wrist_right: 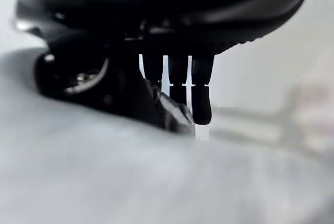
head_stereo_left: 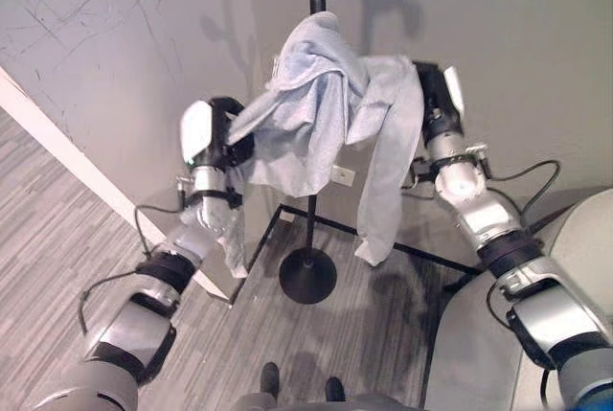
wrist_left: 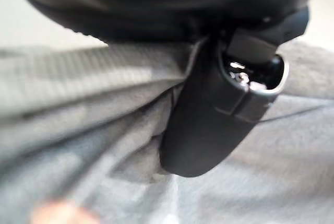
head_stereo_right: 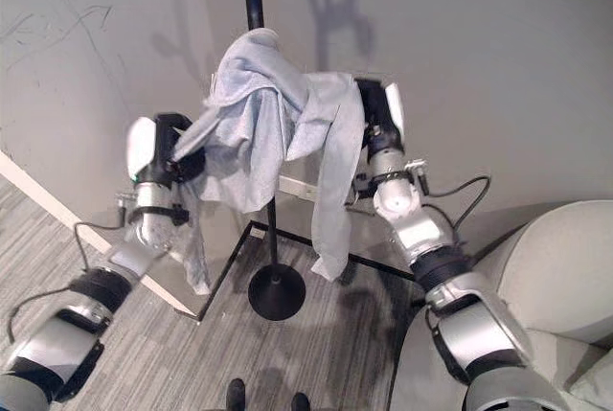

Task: Hang the clothes on the sofa on the clothes rack.

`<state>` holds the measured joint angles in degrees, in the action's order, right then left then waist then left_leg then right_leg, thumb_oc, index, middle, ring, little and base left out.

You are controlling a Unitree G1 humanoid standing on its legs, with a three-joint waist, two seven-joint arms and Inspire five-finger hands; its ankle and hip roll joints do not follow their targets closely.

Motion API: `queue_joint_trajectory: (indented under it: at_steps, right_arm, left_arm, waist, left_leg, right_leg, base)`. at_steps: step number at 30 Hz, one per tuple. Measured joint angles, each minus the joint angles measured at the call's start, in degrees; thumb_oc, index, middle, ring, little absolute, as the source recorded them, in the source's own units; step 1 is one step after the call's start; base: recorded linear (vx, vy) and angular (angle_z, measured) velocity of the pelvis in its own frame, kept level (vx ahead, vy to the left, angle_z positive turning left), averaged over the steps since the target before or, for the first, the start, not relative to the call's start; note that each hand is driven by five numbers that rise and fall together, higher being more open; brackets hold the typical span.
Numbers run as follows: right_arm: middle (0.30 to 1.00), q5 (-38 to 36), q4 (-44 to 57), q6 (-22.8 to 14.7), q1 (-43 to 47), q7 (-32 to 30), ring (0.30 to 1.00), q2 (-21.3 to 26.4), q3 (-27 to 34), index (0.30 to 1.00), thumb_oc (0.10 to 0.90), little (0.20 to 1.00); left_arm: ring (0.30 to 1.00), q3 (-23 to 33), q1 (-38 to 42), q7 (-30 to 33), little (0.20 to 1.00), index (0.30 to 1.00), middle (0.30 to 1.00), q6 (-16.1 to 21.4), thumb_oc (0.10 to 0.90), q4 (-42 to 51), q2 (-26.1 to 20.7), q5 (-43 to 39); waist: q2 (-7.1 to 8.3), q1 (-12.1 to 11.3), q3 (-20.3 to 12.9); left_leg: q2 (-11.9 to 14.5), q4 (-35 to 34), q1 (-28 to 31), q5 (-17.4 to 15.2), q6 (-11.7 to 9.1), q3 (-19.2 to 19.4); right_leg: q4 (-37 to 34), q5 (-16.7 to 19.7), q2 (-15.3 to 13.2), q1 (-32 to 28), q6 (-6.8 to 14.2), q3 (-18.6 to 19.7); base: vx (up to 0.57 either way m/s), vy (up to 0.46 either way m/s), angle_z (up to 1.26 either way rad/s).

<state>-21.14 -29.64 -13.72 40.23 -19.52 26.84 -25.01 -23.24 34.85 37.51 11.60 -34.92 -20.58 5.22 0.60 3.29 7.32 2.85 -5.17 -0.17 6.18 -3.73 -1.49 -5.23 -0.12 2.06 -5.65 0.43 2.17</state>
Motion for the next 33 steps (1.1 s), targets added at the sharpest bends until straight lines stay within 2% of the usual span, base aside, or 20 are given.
queue_joint_trajectory:
  at_steps: [2, 3, 4, 5, 6, 7, 10, 12, 14, 17, 22, 25, 28, 31, 33]
  right_arm:
    - [0.300, -0.14, 1.07, -0.01, -2.09, -0.22, 0.300, -2.89, 0.54, 0.300, 0.400, 0.300]
    - [0.465, -1.11, 2.11, -0.50, -3.96, -0.89, 0.465, -4.57, 1.84, 0.465, 0.510, 0.465]
    - [0.592, -2.08, 2.47, -0.57, -4.63, -1.09, 0.592, -5.20, 1.96, 0.592, 0.595, 0.592]
    - [0.592, -3.89, 2.80, -0.64, -6.21, -1.35, 0.592, -6.87, 2.01, 0.592, 0.595, 0.592]
    - [0.900, -5.05, 2.85, -0.63, -6.87, -1.26, 0.900, -7.65, 1.90, 0.900, 0.800, 0.900]
    - [0.900, -6.86, 3.48, -0.66, -8.01, -0.81, 0.900, -8.79, 1.80, 0.900, 0.800, 0.900]
    - [0.900, -9.26, 5.95, -0.69, -11.68, 0.72, 0.900, -9.66, -0.20, 0.900, 0.800, 0.900]
    - [0.900, -8.71, 6.08, 0.13, -12.66, 2.03, 0.900, -8.18, -2.67, 0.900, 0.800, 0.900]
    - [0.900, -8.02, 8.53, 2.11, -13.73, 3.49, 0.900, -4.41, -5.09, 0.900, 0.800, 0.900]
    - [0.900, -1.84, 13.46, 5.19, -16.10, 4.67, 0.900, 1.24, -5.35, 0.900, 0.800, 0.900]
    - [0.900, 7.47, 23.16, 6.87, -16.84, 6.28, 0.900, 14.25, -3.95, 0.900, 0.800, 0.900]
    - [0.900, 9.52, 27.91, 6.93, -16.84, 8.18, 0.900, 20.29, -2.01, 0.900, 0.800, 0.900]
    - [0.900, 9.51, 31.46, 6.89, -16.84, 10.58, 0.900, 26.34, 0.93, 0.900, 0.800, 0.900]
    - [0.900, 8.20, 31.90, 6.51, -16.84, 12.05, 0.900, 27.34, 3.35, 0.900, 0.800, 0.900]
    - [0.900, 3.72, 31.91, 5.91, -16.96, 13.16, 0.900, 27.26, 4.21, 0.900, 0.800, 0.900]
  left_arm:
    - [0.300, 0.24, -1.35, 0.11, 0.300, 0.300, 0.300, -0.28, 0.400, 2.79, 3.09, -3.23]
    - [0.300, 1.24, -3.29, 0.59, 0.300, 0.300, 0.300, -0.07, 0.400, 6.12, 3.99, -6.43]
    - [0.300, 1.41, -3.88, 0.79, 0.300, 0.300, 0.300, 0.21, 0.400, 7.10, 4.61, -7.95]
    - [0.300, 1.66, -4.53, 1.09, 0.300, 0.300, 0.300, 0.97, 0.400, 8.31, 6.27, -11.47]
    - [0.636, 1.72, -4.53, 1.08, 0.636, 0.636, 0.636, 1.07, 0.624, 8.52, 7.03, -12.98]
    - [0.900, 1.78, -4.67, 0.94, 0.900, 0.900, 0.900, 1.90, 0.800, 8.78, 8.18, -15.74]
    - [0.900, 2.56, -7.56, -0.57, 0.900, 0.900, 0.900, 3.35, 0.800, 13.39, 10.51, -24.31]
    - [0.900, 2.70, -8.86, -2.63, 0.900, 0.900, 0.900, 4.57, 0.800, 14.80, 10.71, -29.39]
    - [0.900, 3.15, -10.96, -4.78, 0.900, 0.900, 0.900, 4.93, 0.800, 18.05, 10.83, -34.99]
    - [0.900, 4.66, -14.18, -7.37, 0.900, 0.900, 0.900, 5.19, 0.800, 21.33, 10.60, -41.12]
    - [0.900, 6.80, -19.32, -9.56, 0.900, 0.900, 0.900, 5.11, 0.800, 24.75, 8.52, -43.34]
    - [0.900, 7.42, -22.38, -10.75, 0.900, 0.900, 0.900, 3.41, 0.800, 28.07, 6.65, -43.27]
    - [0.900, 8.05, -25.81, -13.72, 0.900, 0.900, 0.900, 1.36, 0.800, 31.51, 2.71, -43.00]
    - [0.900, 8.86, -27.78, -15.21, 0.900, 0.900, 0.900, 0.30, 0.800, 33.33, 0.48, -43.10]
    - [0.900, 9.64, -29.99, -16.57, 0.900, 0.900, 0.900, 0.19, 0.800, 35.54, -0.37, -43.38]
  waist:
    - [-0.01, 0.17, 0.02]
    - [0.03, 0.19, 0.04]
    - [0.03, 0.23, 0.04]
    - [0.03, 0.21, 0.04]
    - [0.03, 0.22, 0.05]
    - [0.02, 0.24, 0.05]
    - [0.01, 0.23, 0.10]
    - [-0.07, 0.26, 0.16]
    - [-0.29, 0.22, 0.31]
    - [-0.51, 0.08, 0.45]
    - [-1.09, 0.18, 0.80]
    - [-1.26, 0.23, 0.92]
    - [-1.37, 0.24, 1.03]
    - [-1.39, 0.31, 1.06]
    - [-1.41, 0.43, 1.09]
  left_leg:
    - [0.00, 0.01, -0.45, 0.08, 0.10, -0.24]
    - [0.00, -0.01, -0.37, 0.08, 0.11, -0.16]
    - [-0.01, -0.01, -0.36, 0.08, 0.11, -0.15]
    - [0.00, -0.01, -0.33, 0.09, 0.12, -0.11]
    - [0.01, -0.01, -0.29, 0.10, 0.13, -0.12]
    - [0.03, -0.01, -0.18, 0.11, 0.14, -0.10]
    - [0.02, -0.03, 0.43, 0.05, 0.23, 0.18]
    - [0.05, -0.03, 0.71, 0.03, 0.27, 0.25]
    - [0.05, -0.05, 0.72, -0.05, 0.39, 0.29]
    - [0.04, -0.06, 0.76, -0.15, 0.53, 0.50]
    - [0.02, -0.05, 0.91, -0.21, 0.63, 0.96]
    - [0.11, -0.04, 1.10, -0.21, 0.63, 1.15]
    - [0.19, -0.05, 1.60, -0.25, 0.68, 1.39]
    - [0.25, -0.06, 1.81, -0.42, 0.86, 1.83]
    - [0.24, -0.06, 1.82, -0.65, 0.94, 2.03]
  right_leg:
    - [0.00, 0.02, 0.01, 0.40, 0.00, -0.03]
    - [-0.01, 0.02, 0.00, 0.31, 0.00, -0.04]
    - [-0.01, 0.02, -0.02, 0.30, 0.00, 0.01]
    - [-0.01, 0.02, -0.01, 0.29, 0.00, -0.02]
    - [-0.01, 0.02, 0.00, 0.24, 0.00, -0.01]
    - [-0.01, 0.02, 0.01, 0.15, 0.00, 0.07]
    - [-0.02, 0.01, -0.02, -0.37, 0.01, 0.10]
    - [-0.02, 0.00, 0.00, -0.59, 0.01, 0.17]
    - [-0.02, 0.00, -0.01, -0.59, 0.02, 0.18]
    - [-0.02, 0.00, -0.06, -0.59, 0.02, 0.31]
    - [-0.01, 0.04, -0.11, -0.60, 0.01, 0.62]
    - [-0.01, 0.05, -0.07, -0.68, 0.01, 0.89]
    - [-0.01, 0.02, -0.03, -1.07, 0.04, 1.14]
    - [-0.01, 0.01, 0.02, -1.15, 0.05, 1.37]
    - [-0.02, -0.06, -0.01, -1.07, 0.14, 1.57]
  base:
    - [0.00, 0.007, 0.02]
    - [0.00, 0.000, 0.00]
    - [0.00, 0.000, 0.00]
    - [0.00, 0.000, 0.00]
    - [0.00, 0.000, 0.00]
    - [0.00, 0.000, 0.00]
    - [0.00, 0.004, -0.02]
    - [0.00, 0.000, 0.00]
    - [0.00, 0.000, 0.00]
    - [0.00, 0.001, -0.02]
    - [-0.01, 0.004, -0.03]
    - [-0.02, 0.009, -0.05]
    - [-0.02, 0.003, -0.04]
    - [-0.03, 0.002, -0.06]
    - [0.00, 0.000, -0.04]
